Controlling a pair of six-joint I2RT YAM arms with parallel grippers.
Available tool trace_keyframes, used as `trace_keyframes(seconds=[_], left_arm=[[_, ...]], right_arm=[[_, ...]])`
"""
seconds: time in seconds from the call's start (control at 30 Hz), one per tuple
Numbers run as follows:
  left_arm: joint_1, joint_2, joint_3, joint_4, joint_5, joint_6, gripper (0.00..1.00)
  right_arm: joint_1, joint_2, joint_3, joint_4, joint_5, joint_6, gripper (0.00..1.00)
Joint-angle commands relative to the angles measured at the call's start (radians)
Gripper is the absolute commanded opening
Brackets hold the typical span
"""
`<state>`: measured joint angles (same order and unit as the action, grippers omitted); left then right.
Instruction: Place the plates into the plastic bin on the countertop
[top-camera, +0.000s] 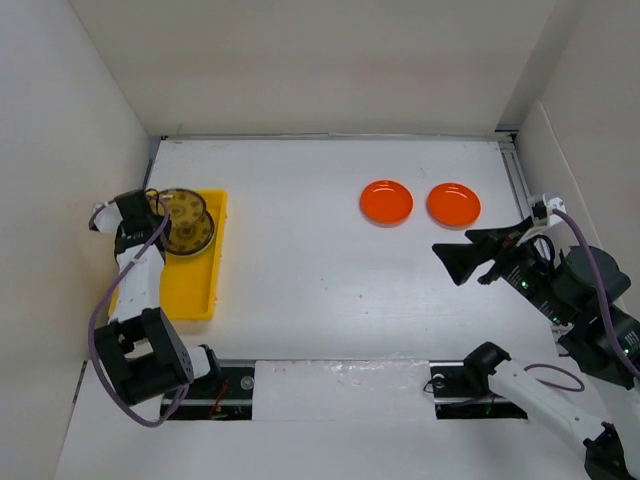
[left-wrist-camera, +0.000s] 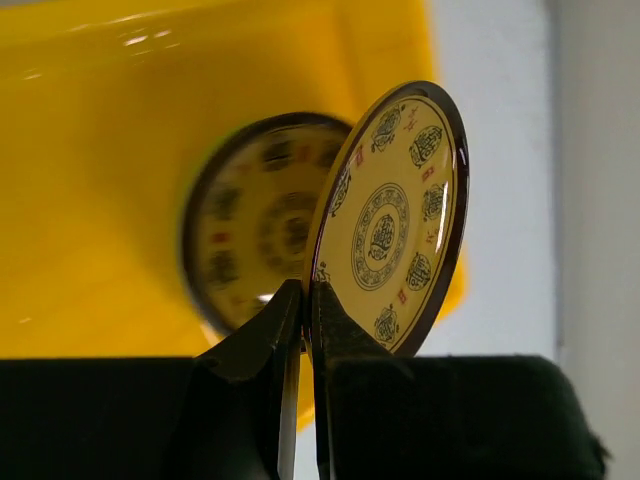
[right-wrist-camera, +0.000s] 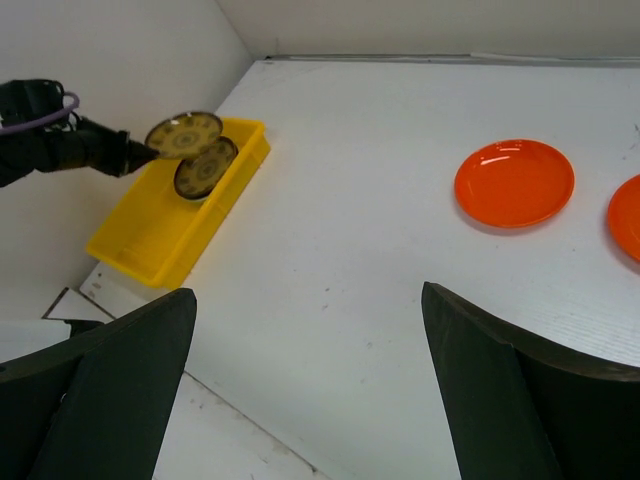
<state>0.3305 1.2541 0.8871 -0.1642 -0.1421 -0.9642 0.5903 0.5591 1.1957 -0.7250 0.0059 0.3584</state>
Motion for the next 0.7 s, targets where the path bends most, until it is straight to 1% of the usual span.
trace_keyframes(seconds=[0.0, 0.03, 0.07, 0.13, 0.2, 0.3, 0.33, 0.37, 0.4, 0.43, 0.5, 0.6, 0.63, 0.67], left_arm=[[0.027, -0.032, -0.051, -0.032, 0.026, 0.018, 0.0], [0.027, -0.042, -0.062, -0.032, 0.01, 0.018, 0.0], [0.051, -0.042, -0.079, -0.017, 0.01, 0.028, 0.0], [0.074, -0.029, -0.089, -0.008, 0.032, 0.028, 0.0], [0.074, -0.001, -0.089, -0.011, 0.032, 0.039, 0.0], [0.074, -0.001, -0.079, -0.011, 0.045, 0.039, 0.0], [0.074, -0.011, -0.079, -0.011, 0.045, 0.039, 0.07], [0.074, -0.021, -0.079, -0.021, 0.045, 0.039, 0.21], [0.074, -0.044, -0.07, -0.021, 0.045, 0.039, 0.56], [0.074, -0.059, -0.07, -0.021, 0.045, 0.048, 0.72], [0.033, -0.103, -0.05, -0.021, 0.035, 0.058, 0.99], [-0.02, -0.116, 0.007, -0.021, 0.058, 0.1, 0.99], [-0.056, -0.116, 0.016, 0.027, 0.084, 0.146, 0.99], [-0.185, -0.098, 0.029, 0.052, 0.107, 0.163, 0.99]], right_arm=[[0.006, 0.001, 0.047, 0.064, -0.026, -0.022, 1.0], [0.006, 0.001, 0.047, 0.076, -0.035, -0.022, 1.0], [0.006, 0.001, 0.038, 0.076, -0.035, -0.022, 1.0], [0.006, 0.001, 0.038, 0.085, -0.064, -0.022, 1.0], [0.006, 0.001, 0.038, 0.085, -0.064, -0.013, 1.0], [0.006, -0.01, 0.028, 0.075, -0.064, -0.013, 1.0], [0.006, -0.01, 0.028, 0.075, -0.064, -0.013, 1.0], [0.006, -0.019, 0.028, 0.064, -0.054, -0.013, 1.0], [0.006, -0.019, 0.028, 0.064, -0.053, -0.013, 1.0], [0.006, -0.019, 0.028, 0.064, -0.053, -0.013, 1.0], [0.006, -0.019, 0.028, 0.055, -0.044, -0.013, 1.0], [0.006, -0.028, 0.028, 0.046, -0.044, -0.013, 1.0], [0.006, -0.028, 0.028, 0.045, -0.031, -0.013, 1.0], [0.006, -0.028, 0.028, 0.045, -0.03, -0.013, 1.0]])
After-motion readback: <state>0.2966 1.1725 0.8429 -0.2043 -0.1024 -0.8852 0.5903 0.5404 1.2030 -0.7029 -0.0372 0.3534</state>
